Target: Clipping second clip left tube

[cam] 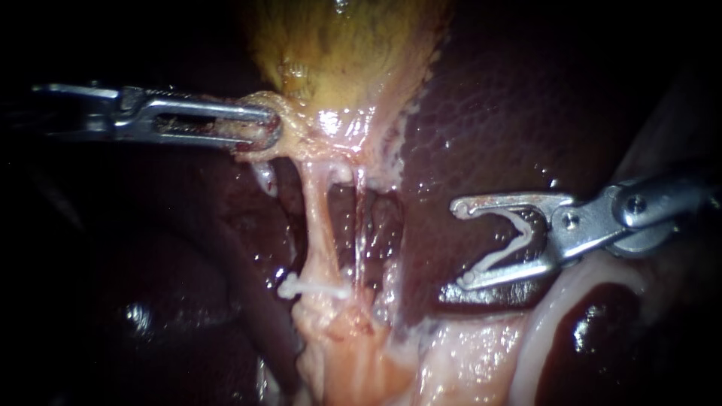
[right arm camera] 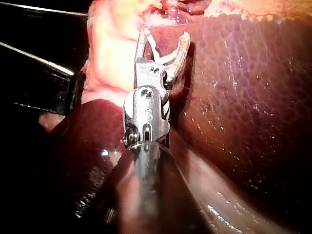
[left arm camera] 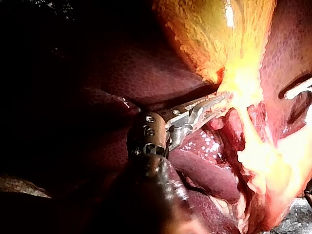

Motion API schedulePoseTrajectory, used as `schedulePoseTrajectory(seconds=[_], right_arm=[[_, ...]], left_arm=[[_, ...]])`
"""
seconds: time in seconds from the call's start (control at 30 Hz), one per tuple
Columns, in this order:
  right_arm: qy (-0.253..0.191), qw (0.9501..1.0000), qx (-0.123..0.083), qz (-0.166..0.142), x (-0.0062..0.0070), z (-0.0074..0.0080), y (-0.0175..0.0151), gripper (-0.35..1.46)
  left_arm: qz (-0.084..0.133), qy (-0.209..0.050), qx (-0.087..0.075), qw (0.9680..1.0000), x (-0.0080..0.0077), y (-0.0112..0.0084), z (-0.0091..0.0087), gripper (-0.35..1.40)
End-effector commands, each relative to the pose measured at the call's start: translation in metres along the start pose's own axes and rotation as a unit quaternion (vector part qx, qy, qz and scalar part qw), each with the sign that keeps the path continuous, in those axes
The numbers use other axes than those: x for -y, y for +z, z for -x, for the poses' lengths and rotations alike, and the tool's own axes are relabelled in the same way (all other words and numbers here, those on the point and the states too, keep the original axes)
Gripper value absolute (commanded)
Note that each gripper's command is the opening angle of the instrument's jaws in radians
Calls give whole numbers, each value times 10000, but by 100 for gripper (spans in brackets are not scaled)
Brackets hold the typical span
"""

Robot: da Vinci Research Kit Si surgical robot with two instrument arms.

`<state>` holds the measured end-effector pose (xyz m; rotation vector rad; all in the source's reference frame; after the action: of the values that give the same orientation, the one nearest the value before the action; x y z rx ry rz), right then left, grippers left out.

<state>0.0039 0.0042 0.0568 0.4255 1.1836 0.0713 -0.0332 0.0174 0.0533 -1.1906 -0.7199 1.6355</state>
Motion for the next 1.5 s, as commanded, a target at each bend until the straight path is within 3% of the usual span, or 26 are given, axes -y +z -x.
schedulePoseTrajectory(seconds=[0.03,0.27,0.43,0.5,0.7,0.97,1.2,1.5], right_arm=[[6,10000,-1,1,0,0,0,50],[7,10000,16,14,0,-2,1,50],[12,10000,-46,-56,4,-9,7,50],[43,9999,-72,-94,7,-15,13,50],[663,9971,-260,-249,15,-40,41,50],[1029,9933,-363,-379,16,-62,89,50],[1320,9894,-388,-455,9,-56,133,50],[1368,9891,-387,-385,-17,-37,155,50]], left_arm=[[5,-2,2,10000,-1,-2,-1,-35],[55,-65,42,10000,-20,-39,-17,-35],[47,-133,-103,9998,-37,-72,-31,-35],[55,-148,-113,9998,-41,-77,-34,-35],[52,-147,-132,9998,-41,-75,-32,-35],[50,-143,-134,9998,-41,-75,-31,-35],[47,-140,-136,9998,-41,-74,-30,-35],[45,-140,-137,9998,-41,-74,-30,-35]])
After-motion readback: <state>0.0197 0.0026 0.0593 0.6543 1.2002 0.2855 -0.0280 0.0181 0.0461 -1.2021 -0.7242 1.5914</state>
